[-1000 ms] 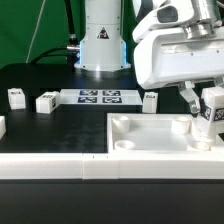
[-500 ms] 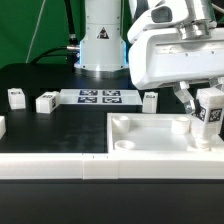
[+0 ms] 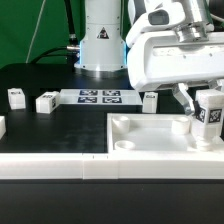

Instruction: Assemble one leg

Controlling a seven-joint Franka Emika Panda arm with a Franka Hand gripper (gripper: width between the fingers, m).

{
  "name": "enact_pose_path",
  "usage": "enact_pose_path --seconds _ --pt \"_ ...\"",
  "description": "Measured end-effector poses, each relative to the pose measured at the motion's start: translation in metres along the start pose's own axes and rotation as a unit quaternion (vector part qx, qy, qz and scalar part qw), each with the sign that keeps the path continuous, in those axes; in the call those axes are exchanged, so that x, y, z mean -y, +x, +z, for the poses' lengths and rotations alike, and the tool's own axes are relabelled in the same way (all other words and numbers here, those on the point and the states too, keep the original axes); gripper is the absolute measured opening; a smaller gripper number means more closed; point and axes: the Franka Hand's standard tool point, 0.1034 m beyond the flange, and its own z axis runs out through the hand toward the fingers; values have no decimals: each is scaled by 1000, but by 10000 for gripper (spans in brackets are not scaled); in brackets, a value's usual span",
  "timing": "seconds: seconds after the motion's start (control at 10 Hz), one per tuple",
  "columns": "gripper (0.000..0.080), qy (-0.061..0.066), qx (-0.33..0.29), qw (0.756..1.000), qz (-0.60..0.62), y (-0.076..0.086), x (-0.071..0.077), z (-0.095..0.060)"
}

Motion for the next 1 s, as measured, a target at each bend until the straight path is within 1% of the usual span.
enact_pose_path --seconds 0.4,0.7,1.0 --pt "291 -1 4 1000 1 -3 -2 -2" --pt "291 1 1 1000 -2 -7 4 -3" --pt "291 2 8 1000 -3 -8 5 -6"
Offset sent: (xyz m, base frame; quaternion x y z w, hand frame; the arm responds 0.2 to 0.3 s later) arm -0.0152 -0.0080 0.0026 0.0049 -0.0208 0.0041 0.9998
